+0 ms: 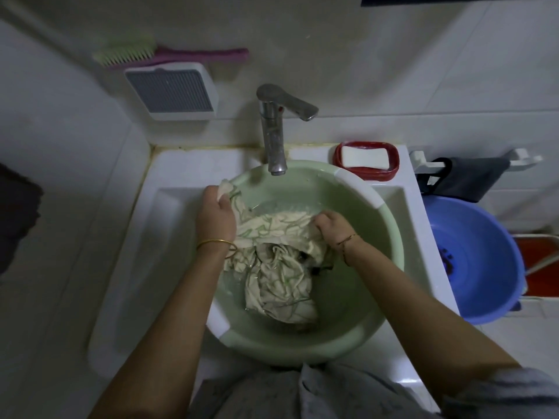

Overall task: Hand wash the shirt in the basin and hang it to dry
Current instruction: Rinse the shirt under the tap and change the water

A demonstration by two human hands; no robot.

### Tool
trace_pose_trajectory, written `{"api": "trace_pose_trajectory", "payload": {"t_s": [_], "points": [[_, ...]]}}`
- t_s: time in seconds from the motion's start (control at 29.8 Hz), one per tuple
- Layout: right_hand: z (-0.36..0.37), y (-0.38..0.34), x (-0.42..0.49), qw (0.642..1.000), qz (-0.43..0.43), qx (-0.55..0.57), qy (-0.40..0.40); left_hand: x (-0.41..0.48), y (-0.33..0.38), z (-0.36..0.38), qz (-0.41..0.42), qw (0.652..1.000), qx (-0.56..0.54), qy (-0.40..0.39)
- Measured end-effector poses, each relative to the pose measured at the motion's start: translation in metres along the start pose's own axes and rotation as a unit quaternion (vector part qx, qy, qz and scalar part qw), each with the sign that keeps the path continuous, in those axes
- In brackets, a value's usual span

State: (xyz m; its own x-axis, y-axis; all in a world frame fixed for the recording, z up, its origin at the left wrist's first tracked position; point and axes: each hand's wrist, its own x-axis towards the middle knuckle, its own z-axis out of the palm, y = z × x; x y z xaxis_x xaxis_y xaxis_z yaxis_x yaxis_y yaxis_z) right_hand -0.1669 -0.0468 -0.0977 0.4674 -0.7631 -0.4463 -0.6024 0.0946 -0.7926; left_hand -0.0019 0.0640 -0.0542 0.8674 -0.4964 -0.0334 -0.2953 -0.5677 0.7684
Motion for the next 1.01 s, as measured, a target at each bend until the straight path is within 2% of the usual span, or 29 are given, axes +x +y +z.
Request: {"api": "trace_pose_trajectory", "payload": {"t_s": [0.17, 0.27, 0.37, 0.47, 0.5, 0.6, 0.7, 0.81, 0.87, 0.94, 1.01], "points": [[-0.011, -0.019, 0.004, 0.995, 0.052, 0.086, -0.024, -0.004, -0.019, 0.017, 0.038, 0.987, 0.081, -0.136], [-0.011, -0.018, 0.006, 0.981, 0.098, 0.158, -0.059, -0.026, -0.020, 0.033, 0.099, 0.947, 0.202, -0.228], [-0.010, -0.021, 0.003, 0.958, 0.149, 0.227, -0.088, -0.048, -0.014, 0.046, 0.157, 0.917, 0.239, -0.279], [-0.010, -0.026, 0.002, 0.951, 0.158, 0.247, -0.098, -0.059, -0.003, 0.048, 0.150, 0.913, 0.272, -0.263], [-0.009, -0.028, 0.001, 0.950, 0.157, 0.251, -0.098, -0.061, 0.000, 0.048, 0.175, 0.918, 0.261, -0.244], [-0.009, -0.029, 0.001, 0.929, 0.162, 0.306, -0.132, -0.060, 0.002, 0.046, 0.291, 0.916, 0.143, -0.238], [-0.010, -0.028, -0.001, 0.926, 0.162, 0.292, -0.178, -0.055, -0.003, 0.044, 0.323, 0.912, 0.092, -0.235], [-0.008, -0.025, -0.005, 0.957, 0.147, 0.189, -0.166, -0.053, 0.000, 0.040, 0.292, 0.924, 0.116, -0.218], [-0.005, -0.020, -0.005, 0.983, 0.115, 0.118, -0.084, -0.052, 0.007, 0.037, 0.221, 0.952, 0.113, -0.181], [-0.005, -0.012, -0.008, 0.989, 0.080, 0.120, -0.010, -0.048, 0.014, 0.036, 0.149, 0.977, 0.070, -0.134], [-0.006, -0.005, -0.013, 0.998, 0.040, 0.053, -0.012, -0.042, 0.016, 0.035, 0.085, 0.991, 0.010, -0.099]]}}
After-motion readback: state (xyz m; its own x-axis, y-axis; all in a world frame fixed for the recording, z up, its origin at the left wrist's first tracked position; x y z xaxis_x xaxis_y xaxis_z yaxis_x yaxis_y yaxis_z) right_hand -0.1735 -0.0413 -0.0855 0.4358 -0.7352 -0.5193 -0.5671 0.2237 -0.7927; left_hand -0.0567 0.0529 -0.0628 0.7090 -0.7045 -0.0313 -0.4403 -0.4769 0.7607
